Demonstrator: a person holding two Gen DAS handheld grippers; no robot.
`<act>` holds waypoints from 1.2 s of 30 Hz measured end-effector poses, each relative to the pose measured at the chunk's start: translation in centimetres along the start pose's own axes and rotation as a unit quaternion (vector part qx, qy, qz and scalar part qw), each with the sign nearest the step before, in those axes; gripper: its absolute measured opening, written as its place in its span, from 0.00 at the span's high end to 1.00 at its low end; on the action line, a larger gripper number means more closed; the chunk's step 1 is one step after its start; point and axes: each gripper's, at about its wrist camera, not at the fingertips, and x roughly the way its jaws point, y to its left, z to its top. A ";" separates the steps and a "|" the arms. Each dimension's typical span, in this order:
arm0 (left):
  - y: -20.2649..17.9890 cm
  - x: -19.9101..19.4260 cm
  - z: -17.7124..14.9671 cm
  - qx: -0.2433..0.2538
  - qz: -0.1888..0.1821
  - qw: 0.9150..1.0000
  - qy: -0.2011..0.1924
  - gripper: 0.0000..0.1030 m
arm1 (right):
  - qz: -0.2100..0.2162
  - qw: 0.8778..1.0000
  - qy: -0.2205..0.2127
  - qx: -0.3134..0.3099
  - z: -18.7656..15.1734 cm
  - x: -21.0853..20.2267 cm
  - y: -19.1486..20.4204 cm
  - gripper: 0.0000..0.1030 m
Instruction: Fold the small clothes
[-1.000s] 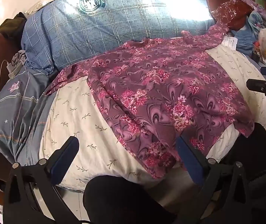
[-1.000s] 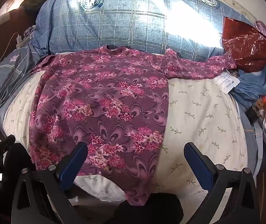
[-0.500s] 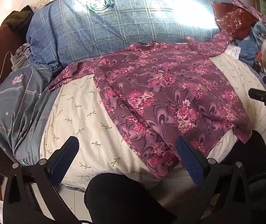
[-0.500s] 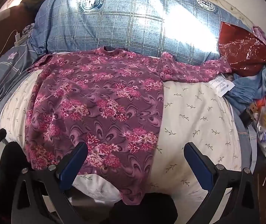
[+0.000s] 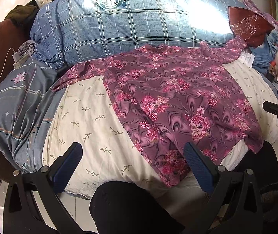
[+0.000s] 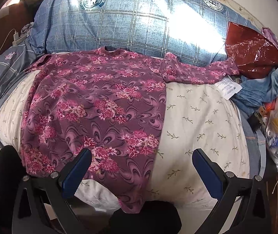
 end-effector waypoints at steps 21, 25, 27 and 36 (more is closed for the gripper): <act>-1.1 0.1 -0.4 0.012 -0.021 1.000 0.009 0.00 | -0.005 1.000 -0.009 0.025 -1.4 -0.9 -1.8 0.00; -0.9 0.1 -0.5 0.004 -0.027 1.000 0.014 0.00 | -0.006 1.000 -0.007 0.025 -1.7 -0.9 -1.9 0.00; -0.9 0.2 -0.5 0.000 -0.030 0.999 0.018 0.00 | -0.007 1.000 -0.007 0.028 -1.9 -1.0 -2.1 0.00; -0.7 0.8 -0.4 -0.012 -0.039 0.999 0.033 0.00 | -0.006 0.999 -0.004 0.046 -2.4 -0.8 -3.1 0.00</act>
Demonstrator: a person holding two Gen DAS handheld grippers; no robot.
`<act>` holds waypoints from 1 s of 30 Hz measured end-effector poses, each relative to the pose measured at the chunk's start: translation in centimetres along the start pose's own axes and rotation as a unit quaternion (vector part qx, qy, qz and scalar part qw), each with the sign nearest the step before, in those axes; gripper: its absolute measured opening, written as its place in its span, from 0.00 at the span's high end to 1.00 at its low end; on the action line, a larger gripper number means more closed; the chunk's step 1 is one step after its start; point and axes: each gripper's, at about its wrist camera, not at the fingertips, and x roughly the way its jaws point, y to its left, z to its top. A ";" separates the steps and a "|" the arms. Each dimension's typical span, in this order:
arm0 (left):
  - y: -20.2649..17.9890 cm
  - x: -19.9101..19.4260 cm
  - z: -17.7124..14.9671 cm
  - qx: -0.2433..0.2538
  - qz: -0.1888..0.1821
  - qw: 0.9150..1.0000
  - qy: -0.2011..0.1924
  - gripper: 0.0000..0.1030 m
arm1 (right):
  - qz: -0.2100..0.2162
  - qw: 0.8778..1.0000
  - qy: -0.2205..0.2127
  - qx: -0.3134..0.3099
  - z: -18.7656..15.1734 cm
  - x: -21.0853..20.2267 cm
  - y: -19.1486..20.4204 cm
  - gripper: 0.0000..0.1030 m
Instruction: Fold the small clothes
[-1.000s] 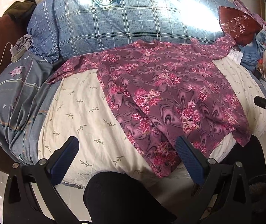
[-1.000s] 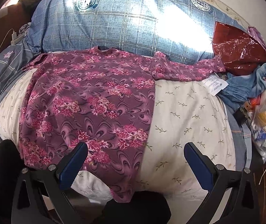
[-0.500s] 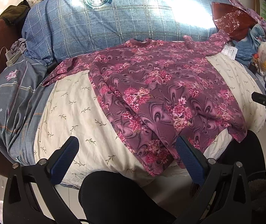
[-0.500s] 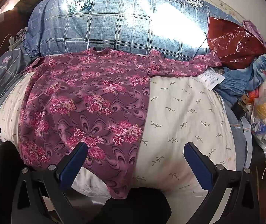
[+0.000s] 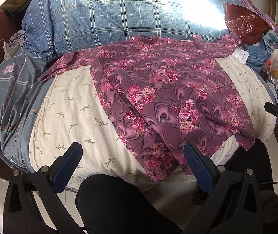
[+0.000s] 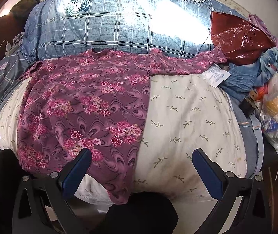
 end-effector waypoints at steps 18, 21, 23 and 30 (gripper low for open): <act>-0.3 0.2 -0.2 0.007 -0.003 1.000 0.005 0.00 | 0.006 1.000 0.009 0.004 -0.1 1.0 0.3 0.00; -0.1 0.4 -0.1 0.003 -0.002 1.000 0.007 0.00 | 0.007 1.000 0.011 0.009 0.0 1.2 0.2 0.00; 0.2 0.6 0.0 -0.002 0.000 1.000 0.009 0.00 | 0.008 1.000 0.014 0.012 0.0 1.5 0.0 0.00; 2.3 1.3 0.7 -0.035 0.013 0.999 0.014 0.00 | 0.013 0.999 0.023 0.026 -0.3 2.3 -0.7 0.01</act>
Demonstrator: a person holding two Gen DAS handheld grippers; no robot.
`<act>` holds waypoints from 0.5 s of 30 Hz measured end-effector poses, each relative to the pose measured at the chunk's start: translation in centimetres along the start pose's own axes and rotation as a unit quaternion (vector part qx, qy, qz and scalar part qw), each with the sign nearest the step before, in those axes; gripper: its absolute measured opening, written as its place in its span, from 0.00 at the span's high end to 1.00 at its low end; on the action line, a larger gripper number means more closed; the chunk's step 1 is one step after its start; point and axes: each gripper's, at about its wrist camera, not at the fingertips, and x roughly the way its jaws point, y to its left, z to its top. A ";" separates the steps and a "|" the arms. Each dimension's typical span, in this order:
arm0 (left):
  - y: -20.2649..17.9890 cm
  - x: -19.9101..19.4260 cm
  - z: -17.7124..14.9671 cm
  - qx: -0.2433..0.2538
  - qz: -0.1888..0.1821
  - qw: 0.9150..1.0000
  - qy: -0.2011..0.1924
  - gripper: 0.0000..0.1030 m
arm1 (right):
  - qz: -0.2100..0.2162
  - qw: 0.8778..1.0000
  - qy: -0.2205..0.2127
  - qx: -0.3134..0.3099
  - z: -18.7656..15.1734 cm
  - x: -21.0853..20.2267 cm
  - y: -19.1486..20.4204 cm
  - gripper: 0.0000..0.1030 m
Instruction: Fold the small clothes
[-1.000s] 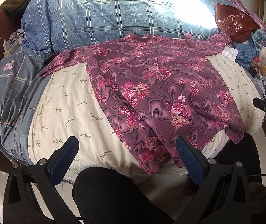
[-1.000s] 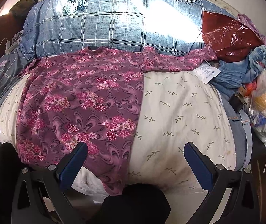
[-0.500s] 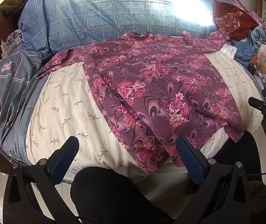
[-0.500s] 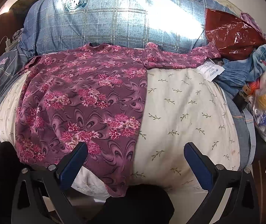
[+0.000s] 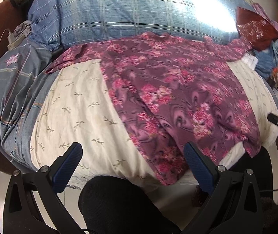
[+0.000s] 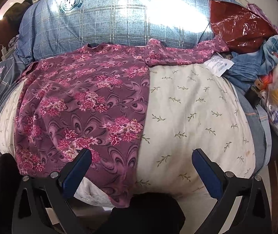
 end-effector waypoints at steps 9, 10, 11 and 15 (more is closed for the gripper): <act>2.0 1.3 0.6 -0.034 0.007 0.999 0.020 0.00 | 0.015 0.999 0.021 0.039 -0.3 1.7 -1.6 0.01; 2.3 1.4 0.5 -0.039 0.005 0.999 0.023 0.00 | 0.020 0.998 0.024 0.046 -0.3 2.0 -1.9 0.01; 2.6 1.7 0.6 -0.045 0.004 0.999 0.029 0.00 | 0.027 0.998 0.028 0.054 -0.3 2.3 -2.2 0.01; 3.3 3.0 0.5 -0.066 -0.001 0.996 0.058 0.00 | 0.046 0.995 0.050 0.068 -0.5 3.8 -2.4 0.01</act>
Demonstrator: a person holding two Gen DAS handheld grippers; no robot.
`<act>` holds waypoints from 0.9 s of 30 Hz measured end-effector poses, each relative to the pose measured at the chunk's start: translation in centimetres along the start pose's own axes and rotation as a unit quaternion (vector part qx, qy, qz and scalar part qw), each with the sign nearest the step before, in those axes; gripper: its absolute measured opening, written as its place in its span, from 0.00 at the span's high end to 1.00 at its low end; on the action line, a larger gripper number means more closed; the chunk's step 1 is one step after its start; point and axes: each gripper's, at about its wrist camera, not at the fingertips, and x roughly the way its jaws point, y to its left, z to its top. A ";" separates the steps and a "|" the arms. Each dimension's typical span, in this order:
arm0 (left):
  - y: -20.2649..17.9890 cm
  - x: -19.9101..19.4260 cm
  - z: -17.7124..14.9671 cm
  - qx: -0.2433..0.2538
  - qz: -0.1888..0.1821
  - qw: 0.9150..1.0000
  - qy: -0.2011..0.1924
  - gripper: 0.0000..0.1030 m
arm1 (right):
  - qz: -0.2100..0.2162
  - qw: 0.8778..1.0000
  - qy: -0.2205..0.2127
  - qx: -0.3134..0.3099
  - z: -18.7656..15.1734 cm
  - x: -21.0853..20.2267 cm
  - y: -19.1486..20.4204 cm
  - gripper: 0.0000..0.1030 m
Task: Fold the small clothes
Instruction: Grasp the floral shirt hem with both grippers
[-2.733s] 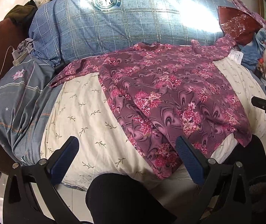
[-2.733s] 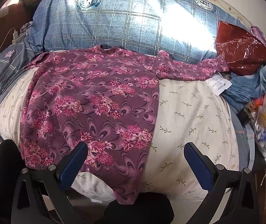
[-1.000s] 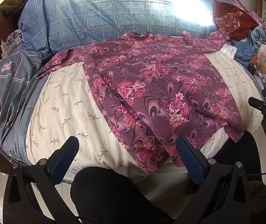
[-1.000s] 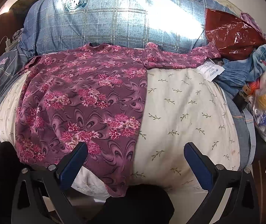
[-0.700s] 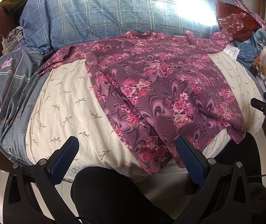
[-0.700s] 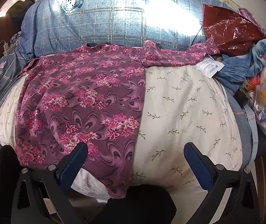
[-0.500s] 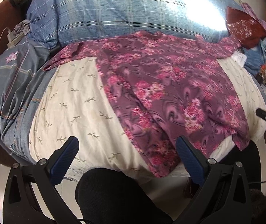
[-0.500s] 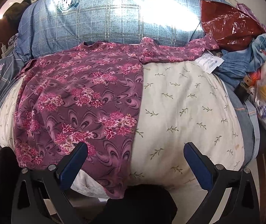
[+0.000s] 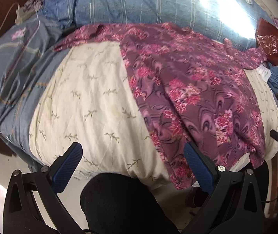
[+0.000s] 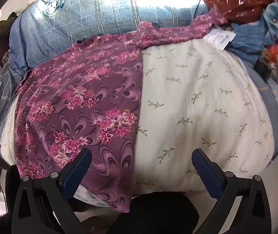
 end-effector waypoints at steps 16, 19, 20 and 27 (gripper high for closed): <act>-1.3 5.6 -0.2 -0.027 -0.028 0.990 0.132 0.00 | 0.012 1.000 0.009 -0.024 -1.1 4.1 1.1 0.36; -2.8 7.6 -1.1 -0.022 -0.043 0.984 0.171 0.00 | 0.017 0.999 -0.003 -0.030 -1.0 3.5 0.8 0.76; -3.1 8.2 -1.4 -0.025 -0.042 0.983 0.177 0.00 | 0.028 0.999 -0.004 -0.026 -0.9 3.6 0.6 0.87; -0.8 5.7 -1.2 -0.053 -0.025 0.993 0.104 0.57 | 0.070 0.997 -0.023 -0.022 -0.6 2.8 0.2 0.97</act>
